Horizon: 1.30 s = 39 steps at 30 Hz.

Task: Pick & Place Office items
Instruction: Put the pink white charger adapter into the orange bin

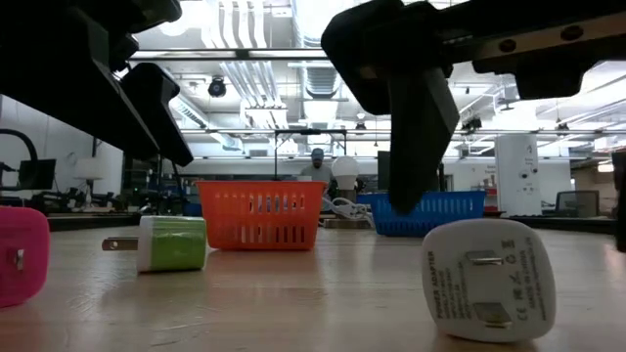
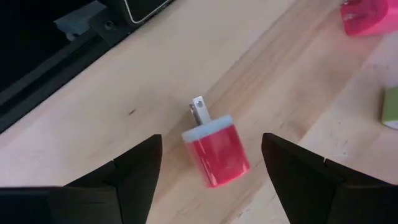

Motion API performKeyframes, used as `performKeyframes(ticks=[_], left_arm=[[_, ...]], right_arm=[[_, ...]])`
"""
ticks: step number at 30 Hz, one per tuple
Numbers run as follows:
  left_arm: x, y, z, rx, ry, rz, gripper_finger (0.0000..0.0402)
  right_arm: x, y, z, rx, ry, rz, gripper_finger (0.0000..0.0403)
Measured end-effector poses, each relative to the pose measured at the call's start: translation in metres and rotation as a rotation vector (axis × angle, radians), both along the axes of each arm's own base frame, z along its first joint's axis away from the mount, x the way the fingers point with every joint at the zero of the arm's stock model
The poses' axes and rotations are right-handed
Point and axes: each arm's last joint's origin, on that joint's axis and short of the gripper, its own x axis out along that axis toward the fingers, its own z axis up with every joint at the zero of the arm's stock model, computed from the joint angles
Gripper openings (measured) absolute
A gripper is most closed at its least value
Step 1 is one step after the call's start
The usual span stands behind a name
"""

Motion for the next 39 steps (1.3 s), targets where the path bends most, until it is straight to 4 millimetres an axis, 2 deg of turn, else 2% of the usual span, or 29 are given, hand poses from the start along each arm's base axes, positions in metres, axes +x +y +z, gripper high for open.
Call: performKeyframes(ticks=[15, 25, 31, 37, 39], left_arm=[[0.000, 0.000, 0.000, 0.008, -0.006, -0.003, 0.0307], [0.001, 0.000, 0.001, 0.004, -0.012, -0.002, 0.0307], [0.001, 0.000, 0.001, 0.004, -0.012, -0.003, 0.0307], [0.001, 0.000, 0.001, 0.005, -0.011, -0.003, 0.0307], [0.001, 0.000, 0.001, 0.008, -0.011, -0.005, 0.0307]], right_arm=[[0.005, -0.003, -0.006, 0.032, 0.018, 0.021, 0.0278], [0.009, -0.003, -0.017, 0.028, 0.023, 0.015, 0.0254], [0.010, -0.003, -0.017, 0.026, 0.011, 0.013, 0.0211], [0.010, -0.003, -0.018, 0.028, 0.014, 0.011, 0.0120], [0.010, -0.002, -0.018, 0.033, 0.018, 0.008, 0.0118]])
